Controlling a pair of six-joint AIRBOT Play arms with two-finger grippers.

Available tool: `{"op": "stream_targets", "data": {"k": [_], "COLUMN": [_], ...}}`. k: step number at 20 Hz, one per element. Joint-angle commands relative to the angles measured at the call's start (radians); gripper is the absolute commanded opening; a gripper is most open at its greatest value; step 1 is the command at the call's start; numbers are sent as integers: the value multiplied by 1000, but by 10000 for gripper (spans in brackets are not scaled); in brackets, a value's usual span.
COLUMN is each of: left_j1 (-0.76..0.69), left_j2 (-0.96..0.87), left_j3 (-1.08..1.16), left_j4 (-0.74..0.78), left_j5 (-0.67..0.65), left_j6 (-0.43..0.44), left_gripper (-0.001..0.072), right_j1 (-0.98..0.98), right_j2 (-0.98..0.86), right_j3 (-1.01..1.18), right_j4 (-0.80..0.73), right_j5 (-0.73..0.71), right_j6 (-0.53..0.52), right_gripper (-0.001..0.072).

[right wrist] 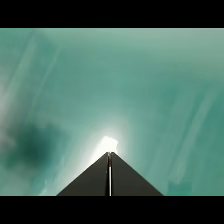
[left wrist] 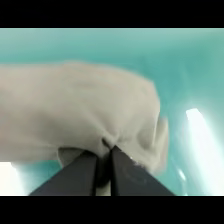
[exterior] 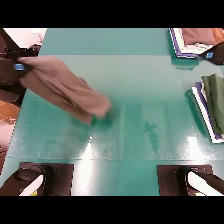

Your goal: Fold the shirts.

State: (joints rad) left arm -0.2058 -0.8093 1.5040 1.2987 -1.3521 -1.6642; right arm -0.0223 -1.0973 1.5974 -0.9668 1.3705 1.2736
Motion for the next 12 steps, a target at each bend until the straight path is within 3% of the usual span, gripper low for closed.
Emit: {"op": "stream_targets", "data": {"k": [1, 6, 7, 8, 9, 12], "left_j1": [-204, -414, -439, -458, -466, -428], "left_j2": [-122, -416, -469, -521, -564, -620], "left_j3": [31, 31, 31, 31, 31, 31], "left_j4": [-20, -21, -21, -21, -21, 35], "left_j5": [11, 47, 57, 68, 82, 120], "left_j6": [-3, 82, 100, 106, 113, 153], "left_gripper": [32, 36, 104, 431, 635, 627], "right_j1": [0, 0, 0, 0, 0, 0], "right_j2": [0, 0, 0, 0, 0, 0], "right_j3": [79, 103, 103, 103, 103, 103], "right_j4": [0, -1, -1, -1, -1, -2], "right_j5": [-24, -4, 6, 13, 20, 42], "right_j6": [2, 2, 2, 2, 2, 33], "right_gripper": [18, 18, 18, 18, 18, 18]}}
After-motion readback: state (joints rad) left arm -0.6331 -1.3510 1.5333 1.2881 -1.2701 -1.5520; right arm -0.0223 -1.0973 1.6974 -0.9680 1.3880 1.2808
